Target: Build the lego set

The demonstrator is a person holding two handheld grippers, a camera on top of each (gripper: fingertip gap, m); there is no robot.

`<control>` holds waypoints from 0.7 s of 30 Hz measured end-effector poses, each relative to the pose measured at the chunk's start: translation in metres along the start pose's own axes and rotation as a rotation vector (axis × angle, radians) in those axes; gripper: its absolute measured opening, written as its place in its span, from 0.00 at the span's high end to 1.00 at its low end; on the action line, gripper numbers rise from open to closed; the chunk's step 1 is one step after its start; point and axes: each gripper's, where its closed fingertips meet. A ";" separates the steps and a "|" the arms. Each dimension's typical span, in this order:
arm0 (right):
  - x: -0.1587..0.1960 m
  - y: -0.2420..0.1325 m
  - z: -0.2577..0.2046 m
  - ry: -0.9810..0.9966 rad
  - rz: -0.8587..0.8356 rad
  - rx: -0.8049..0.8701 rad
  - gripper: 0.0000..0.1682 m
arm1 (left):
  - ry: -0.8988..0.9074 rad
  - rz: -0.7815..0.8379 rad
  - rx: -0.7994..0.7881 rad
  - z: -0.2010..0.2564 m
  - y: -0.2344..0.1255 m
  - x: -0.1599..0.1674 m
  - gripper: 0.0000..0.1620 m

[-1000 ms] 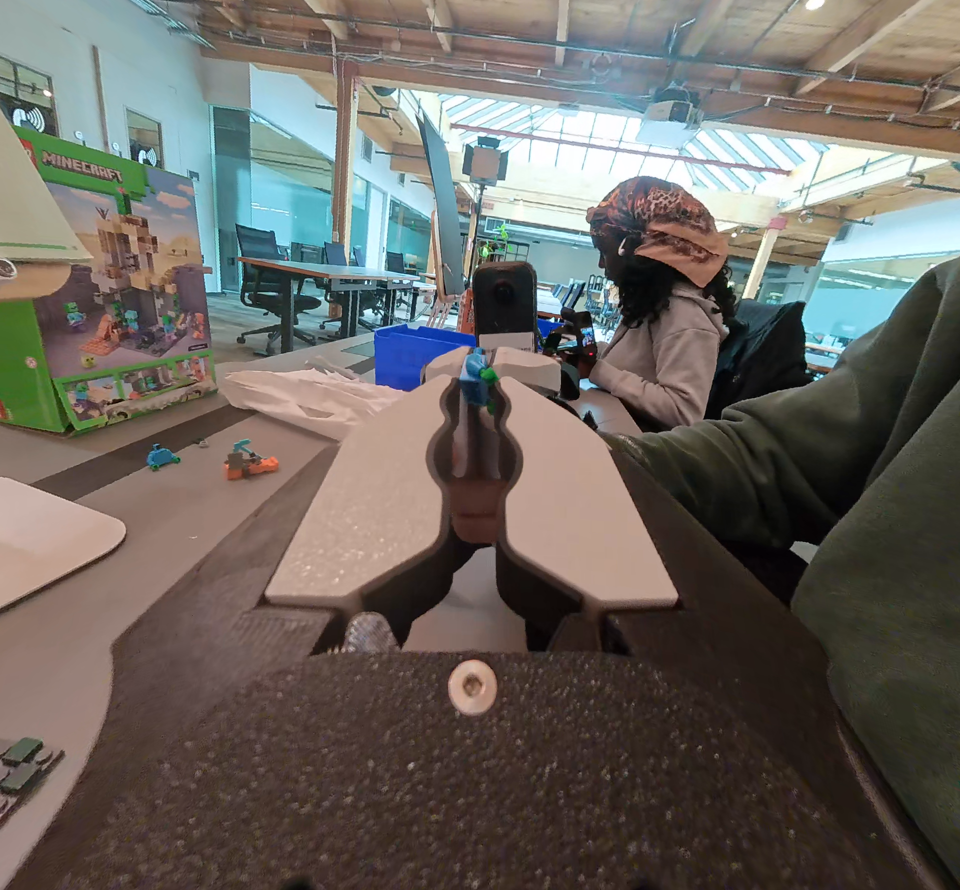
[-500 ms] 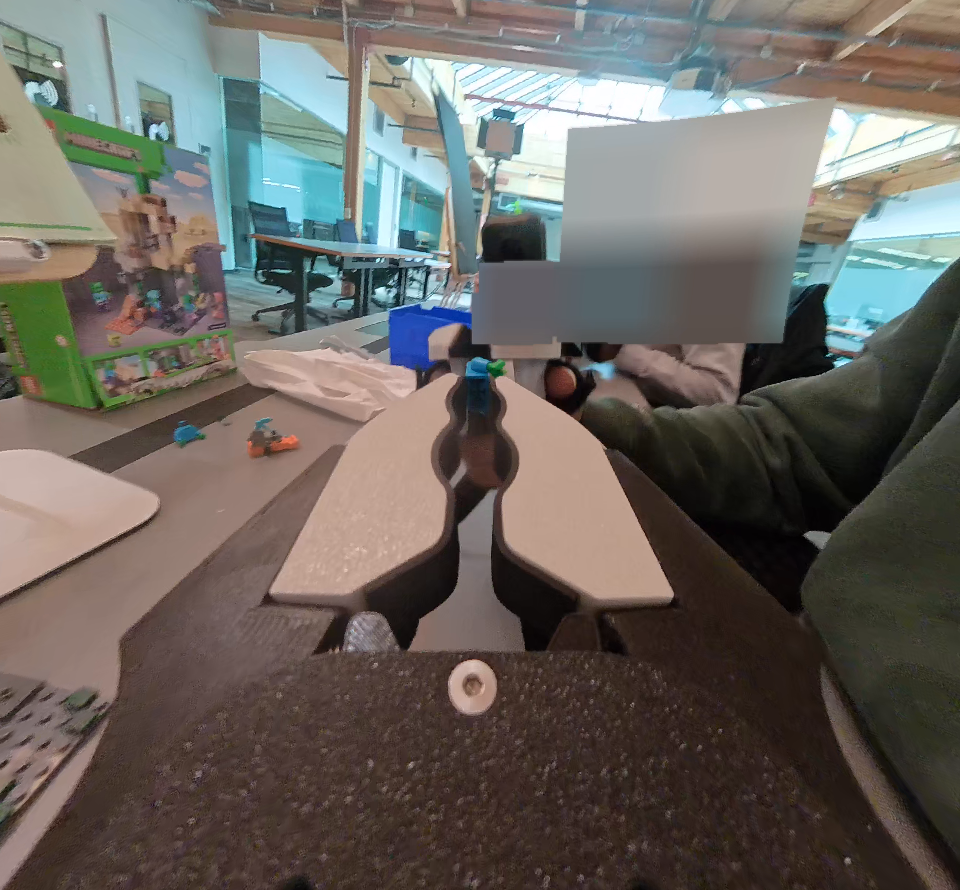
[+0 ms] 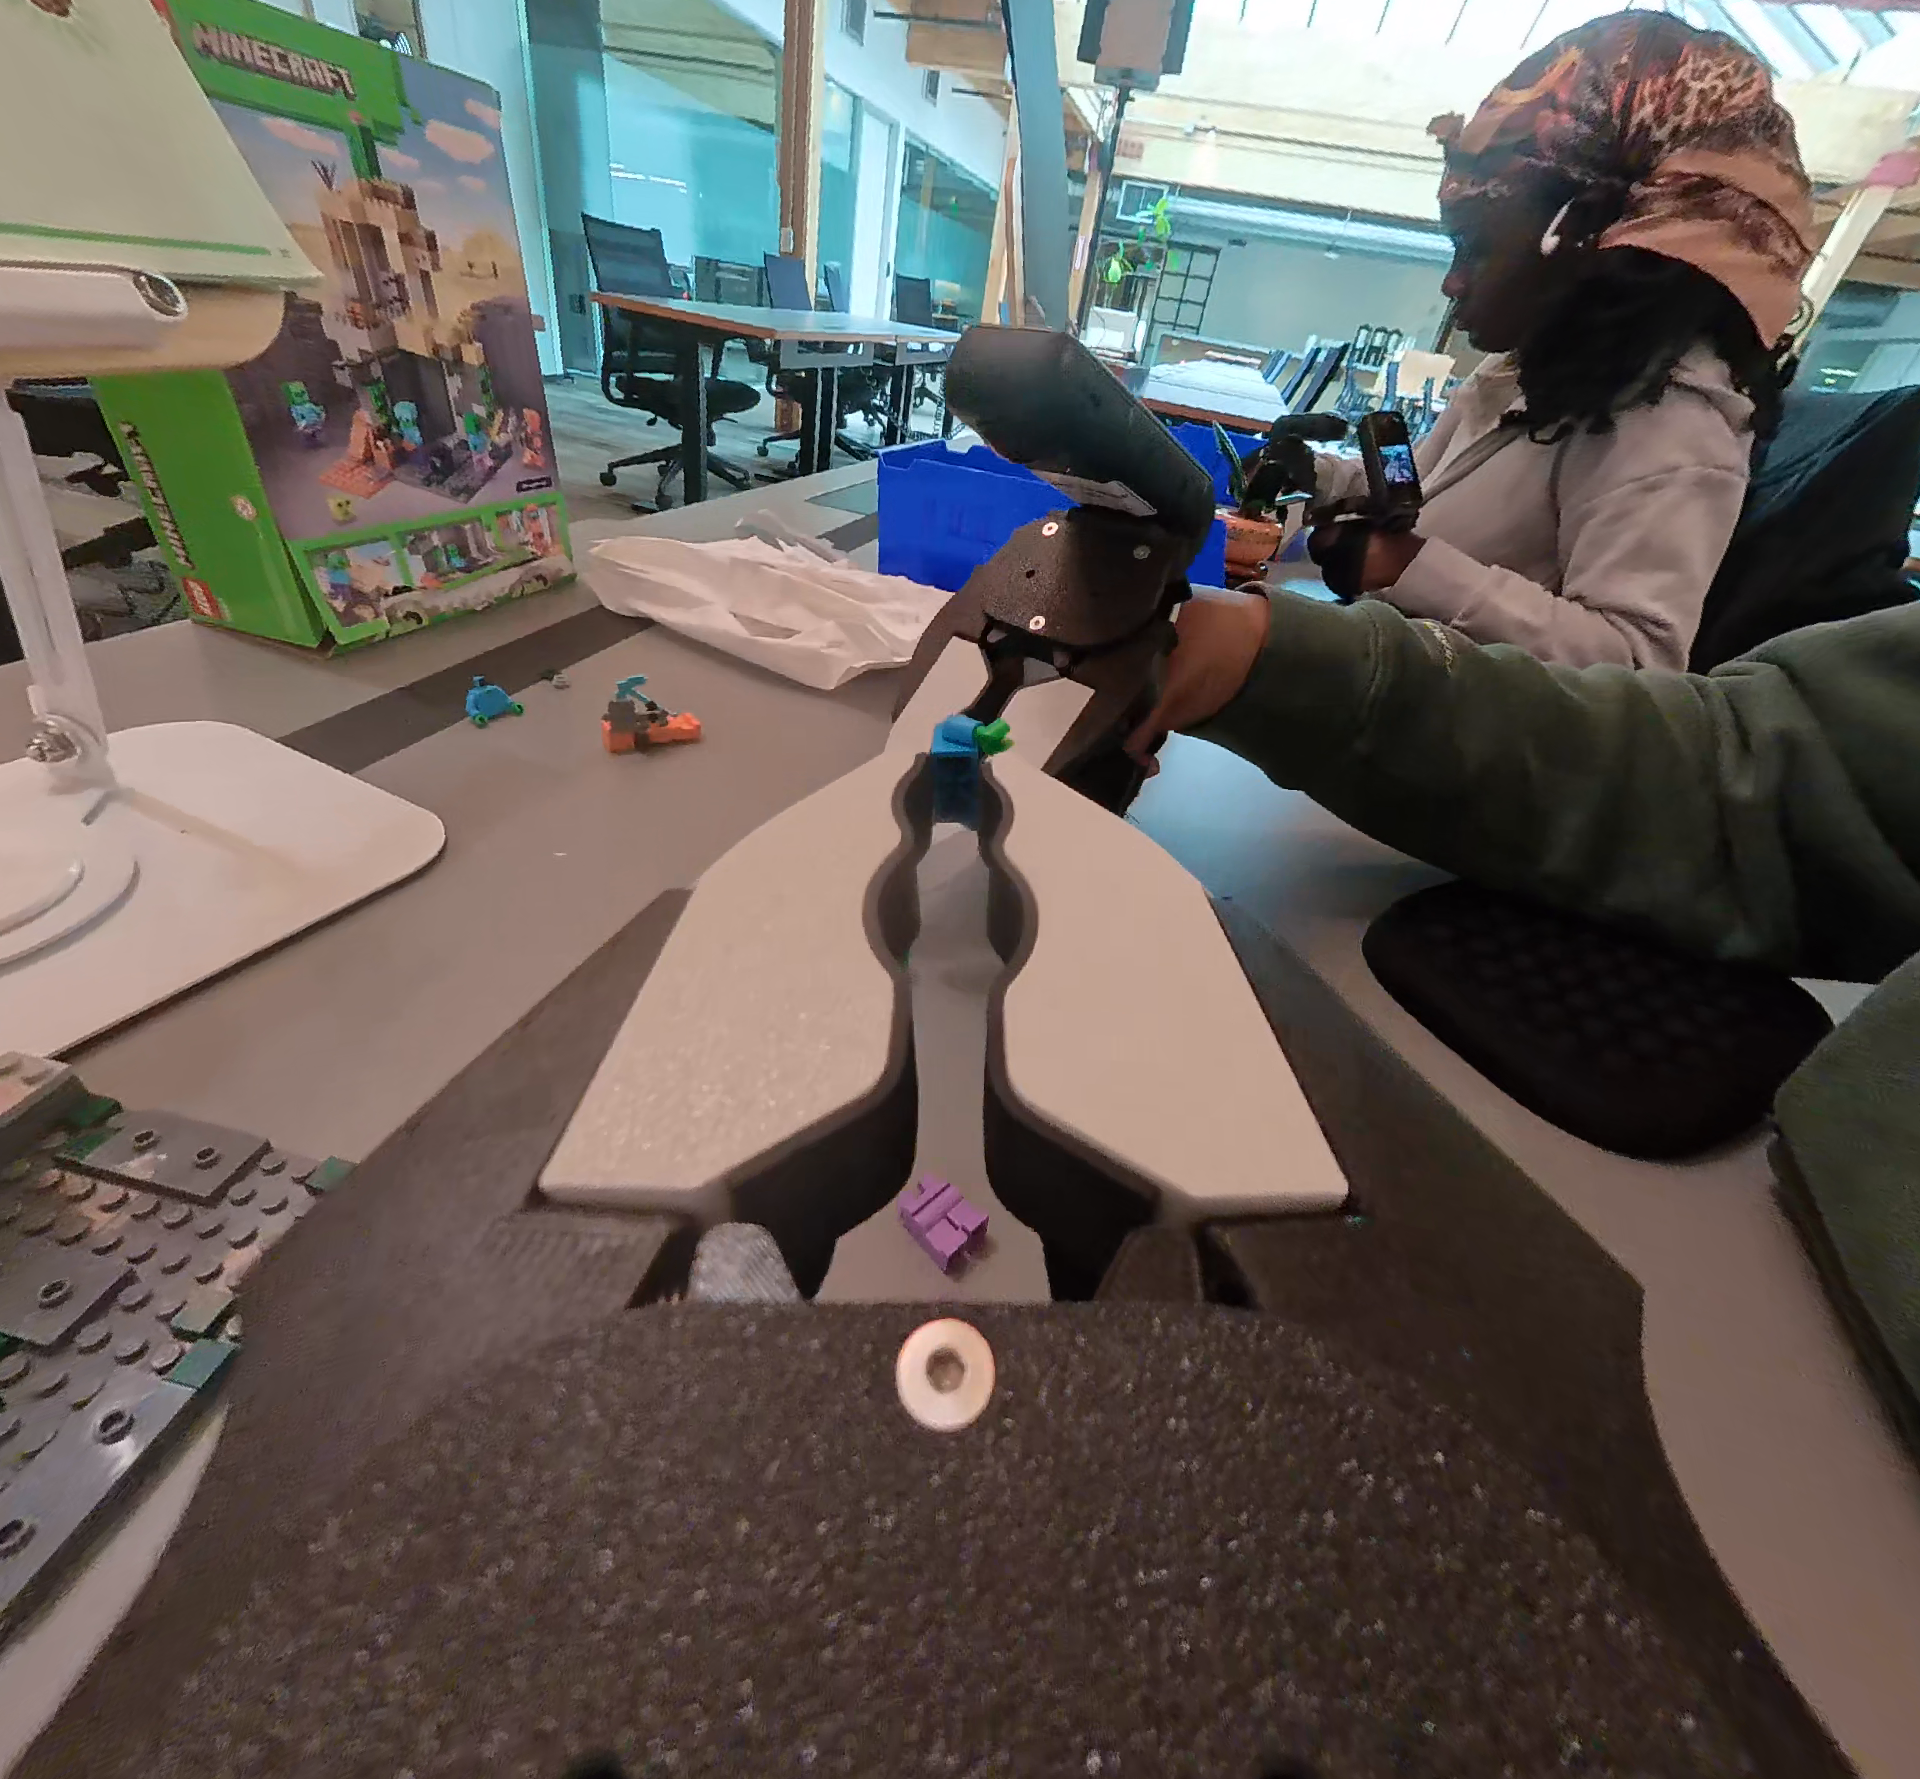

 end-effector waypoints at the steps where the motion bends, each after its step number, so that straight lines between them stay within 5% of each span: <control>1: 0.001 0.003 -0.002 -0.003 -0.009 -0.003 0.91 | 0.002 -0.007 0.001 0.000 0.000 0.002 0.95; 13: 0.007 0.021 -0.002 -0.046 -0.099 0.066 0.93 | 0.009 -0.045 0.012 0.000 0.001 0.009 0.95; 15: -0.008 0.014 -0.005 -0.028 0.004 0.029 0.93 | -0.005 -0.039 0.028 0.001 0.001 0.009 0.95; 21: -0.101 -0.065 -0.060 -0.047 0.664 -0.312 0.93 | -0.071 0.063 0.120 0.016 0.000 -0.008 0.95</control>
Point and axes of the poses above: each gripper's, where its closed fingertips meet, y out along the fingers, x out of its underside, z = x × y across the jaws
